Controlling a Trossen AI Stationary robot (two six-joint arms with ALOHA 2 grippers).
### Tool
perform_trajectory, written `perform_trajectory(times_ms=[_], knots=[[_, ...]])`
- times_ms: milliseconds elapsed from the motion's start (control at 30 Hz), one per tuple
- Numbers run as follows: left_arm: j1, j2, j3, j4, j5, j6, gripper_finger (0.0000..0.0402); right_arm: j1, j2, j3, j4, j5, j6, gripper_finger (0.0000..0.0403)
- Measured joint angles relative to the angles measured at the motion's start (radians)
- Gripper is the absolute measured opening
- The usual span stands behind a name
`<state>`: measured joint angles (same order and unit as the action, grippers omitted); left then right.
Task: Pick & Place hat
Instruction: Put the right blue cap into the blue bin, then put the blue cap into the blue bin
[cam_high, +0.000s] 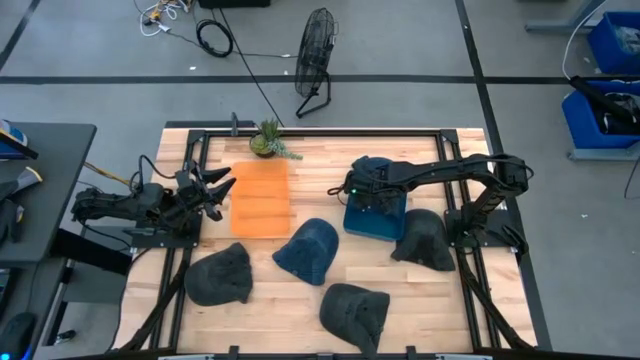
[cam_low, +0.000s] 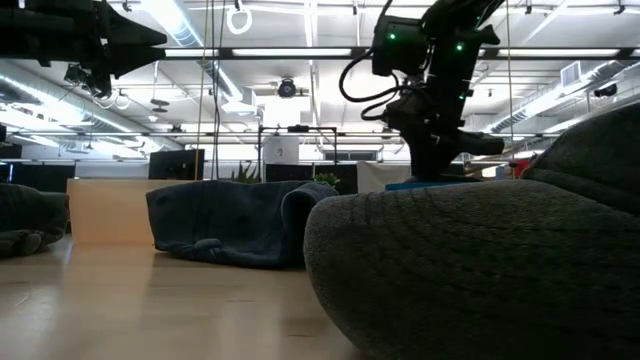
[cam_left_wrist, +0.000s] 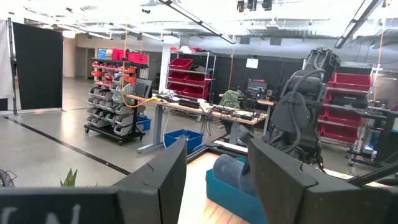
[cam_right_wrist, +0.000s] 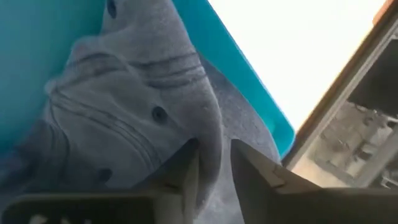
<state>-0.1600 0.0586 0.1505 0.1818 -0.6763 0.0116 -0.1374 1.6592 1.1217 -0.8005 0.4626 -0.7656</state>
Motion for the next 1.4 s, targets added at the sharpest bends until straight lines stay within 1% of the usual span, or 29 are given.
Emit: perform_trajectory(times_ms=[133,233,333,433,533,600,667,767,833,867,933,1133,1333,1400], knots=[[0.000,0.000,0.000,0.000,0.000,0.000,0.0177,0.024,0.000,0.030,-0.112,0.068,0.051,0.0115],[0.000,0.000,0.000,0.000,0.000,-0.001,0.0177,0.051,0.000,0.086,-0.248,0.080,0.093,0.0118],[0.000,0.000,0.000,0.000,0.000,-0.002,0.0177,0.087,0.000,0.165,-0.328,0.089,0.174,0.0118],[0.000,0.000,0.000,0.000,0.000,-0.006,0.0177,0.124,0.000,0.245,-0.368,0.098,0.270,0.0118],[0.000,0.000,0.000,0.000,0.000,-0.043,0.0177,0.152,0.000,0.312,-0.360,0.084,0.400,0.0119],[0.000,0.000,0.000,0.001,0.001,-0.058,0.0177,0.164,0.000,0.345,-0.325,0.042,0.518,0.0119],[0.000,0.000,0.000,0.000,0.001,-0.058,0.0177,0.169,0.000,0.360,-0.265,-0.030,0.666,0.0119],[0.000,0.000,0.000,0.000,0.001,-0.055,0.0177,0.170,0.000,0.360,-0.171,-0.157,0.939,0.0119],[0.000,0.000,0.000,0.000,0.001,-0.053,0.0177,0.171,0.002,0.361,-0.140,-0.235,1.115,0.0119],[0.000,0.000,0.000,0.000,0.001,-0.053,0.0177,0.173,0.004,0.361,-0.129,-0.262,1.191,0.0119],[0.000,0.000,0.000,0.000,0.001,-0.053,0.0177,0.185,0.007,0.361,-0.127,-0.275,1.304,0.0119],[0.000,0.000,0.000,-0.038,0.001,-0.052,0.0177,0.248,0.007,0.307,-0.063,-0.276,1.490,0.0119],[0.000,0.000,0.000,-0.055,0.001,-0.053,0.0177,0.333,0.006,0.246,0.133,-0.274,1.604,0.0119],[0.000,0.000,0.000,-0.054,0.001,-0.058,0.0177,0.360,0.017,0.228,0.198,-0.298,1.629,0.0119]])
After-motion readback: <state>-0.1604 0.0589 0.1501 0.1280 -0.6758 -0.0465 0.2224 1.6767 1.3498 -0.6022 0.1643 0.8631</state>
